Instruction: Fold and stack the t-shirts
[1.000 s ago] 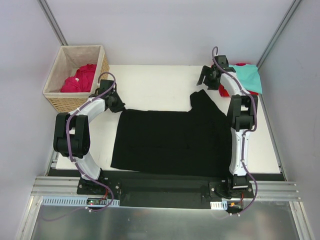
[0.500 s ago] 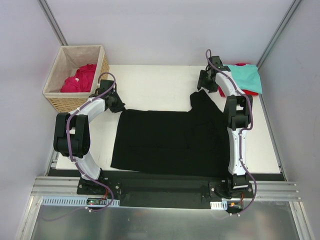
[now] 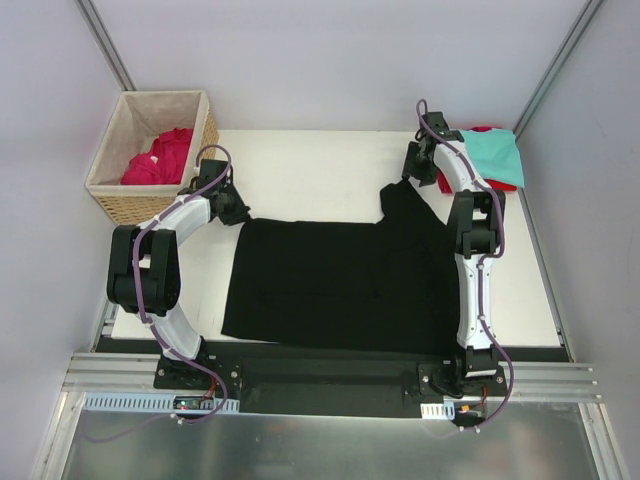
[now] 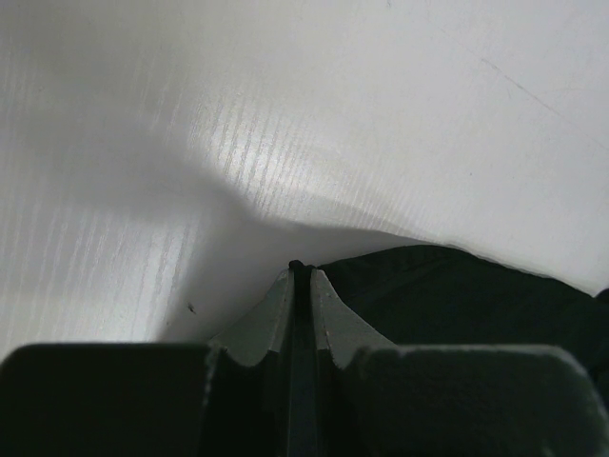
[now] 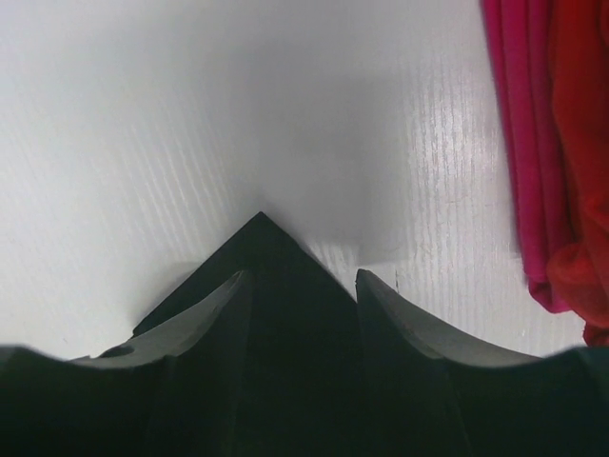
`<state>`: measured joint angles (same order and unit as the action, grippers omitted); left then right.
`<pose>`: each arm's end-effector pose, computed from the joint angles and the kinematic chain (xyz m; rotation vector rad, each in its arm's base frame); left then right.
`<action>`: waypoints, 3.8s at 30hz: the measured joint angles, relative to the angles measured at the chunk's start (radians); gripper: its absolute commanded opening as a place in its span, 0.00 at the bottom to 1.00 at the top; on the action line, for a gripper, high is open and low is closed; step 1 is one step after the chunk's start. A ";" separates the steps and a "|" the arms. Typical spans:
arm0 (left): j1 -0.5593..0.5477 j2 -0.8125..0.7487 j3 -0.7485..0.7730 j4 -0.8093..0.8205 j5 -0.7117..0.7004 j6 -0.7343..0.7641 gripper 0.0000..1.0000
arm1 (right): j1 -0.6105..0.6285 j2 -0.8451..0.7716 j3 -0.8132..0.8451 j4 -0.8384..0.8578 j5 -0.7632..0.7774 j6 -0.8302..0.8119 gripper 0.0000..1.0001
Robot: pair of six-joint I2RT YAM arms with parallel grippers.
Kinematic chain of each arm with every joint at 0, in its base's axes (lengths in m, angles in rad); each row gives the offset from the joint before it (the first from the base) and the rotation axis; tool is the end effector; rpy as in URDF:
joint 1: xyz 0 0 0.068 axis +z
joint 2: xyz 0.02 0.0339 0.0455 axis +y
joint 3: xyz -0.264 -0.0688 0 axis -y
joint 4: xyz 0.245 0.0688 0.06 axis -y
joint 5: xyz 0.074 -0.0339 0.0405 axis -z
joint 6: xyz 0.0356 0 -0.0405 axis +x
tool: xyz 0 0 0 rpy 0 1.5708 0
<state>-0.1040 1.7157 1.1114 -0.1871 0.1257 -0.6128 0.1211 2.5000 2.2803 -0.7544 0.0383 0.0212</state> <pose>0.3682 -0.0429 0.2071 -0.5460 2.3473 -0.4890 0.5414 0.0645 0.1860 -0.1120 2.5414 0.0070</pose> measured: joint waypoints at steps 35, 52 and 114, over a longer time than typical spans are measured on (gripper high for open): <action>0.001 0.002 0.000 0.000 -0.005 0.000 0.00 | 0.021 0.051 0.076 -0.066 0.003 0.023 0.00; 0.001 0.008 0.000 0.000 -0.004 0.000 0.00 | 0.025 0.054 0.072 -0.043 0.006 0.031 0.46; 0.001 -0.258 -0.117 0.014 0.001 0.056 0.00 | 0.115 -0.809 -0.670 0.050 0.140 0.037 0.00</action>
<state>-0.1028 1.4574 0.9947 -0.1734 0.1268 -0.5568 0.2359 1.6909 1.6104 -0.7040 0.1780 0.0586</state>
